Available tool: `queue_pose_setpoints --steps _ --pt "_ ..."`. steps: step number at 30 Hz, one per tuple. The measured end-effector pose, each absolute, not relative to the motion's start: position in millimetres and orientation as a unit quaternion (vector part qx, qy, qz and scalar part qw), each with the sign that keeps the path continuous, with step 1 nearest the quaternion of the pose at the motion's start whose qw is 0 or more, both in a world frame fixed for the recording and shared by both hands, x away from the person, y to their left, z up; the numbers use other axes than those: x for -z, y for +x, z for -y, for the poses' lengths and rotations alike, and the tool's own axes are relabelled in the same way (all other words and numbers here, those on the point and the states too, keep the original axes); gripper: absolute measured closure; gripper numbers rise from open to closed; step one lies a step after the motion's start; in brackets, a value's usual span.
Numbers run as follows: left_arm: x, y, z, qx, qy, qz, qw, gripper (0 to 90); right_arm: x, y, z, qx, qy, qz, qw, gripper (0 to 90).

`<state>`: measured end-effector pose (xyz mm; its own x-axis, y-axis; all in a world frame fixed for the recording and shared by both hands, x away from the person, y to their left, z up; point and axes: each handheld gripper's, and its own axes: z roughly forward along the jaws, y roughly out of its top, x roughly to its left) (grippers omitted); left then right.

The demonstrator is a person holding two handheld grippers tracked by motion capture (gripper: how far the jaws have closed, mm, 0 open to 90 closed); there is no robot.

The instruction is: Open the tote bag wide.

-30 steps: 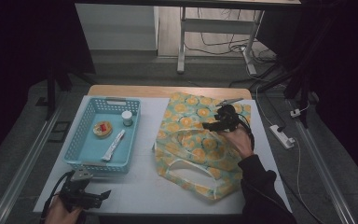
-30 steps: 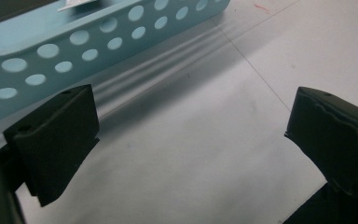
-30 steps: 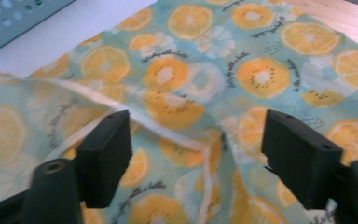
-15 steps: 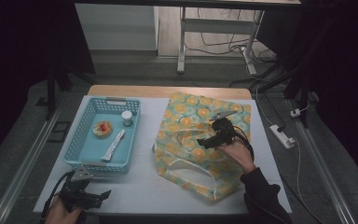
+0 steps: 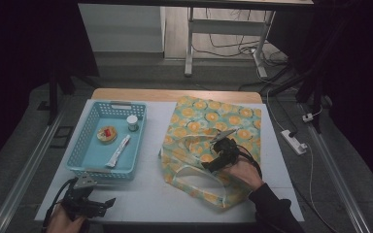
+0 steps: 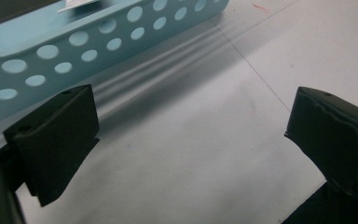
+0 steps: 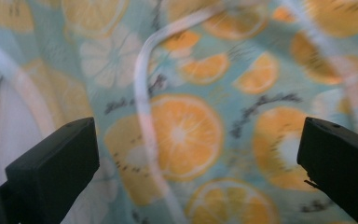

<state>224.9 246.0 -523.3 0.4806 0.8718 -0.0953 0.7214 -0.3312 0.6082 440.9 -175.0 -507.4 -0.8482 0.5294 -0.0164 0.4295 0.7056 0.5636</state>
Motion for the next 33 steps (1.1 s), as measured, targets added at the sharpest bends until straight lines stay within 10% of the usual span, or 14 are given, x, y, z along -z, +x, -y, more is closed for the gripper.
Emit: queue_pose_setpoints --steps 8,23,33 --pt "523 225 -246 -0.125 0.807 -0.493 0.301 2.6 522 432 173 -0.263 0.243 -0.929 0.090 5.2" --pt "524 225 -246 -0.125 0.808 -0.492 0.298 2.7 512 424 175 -0.282 0.213 -0.933 0.069 86.7" --pt "523 226 -249 -0.117 0.802 -0.497 0.309 2.7 502 427 179 -0.311 0.231 -0.921 0.051 90.0"
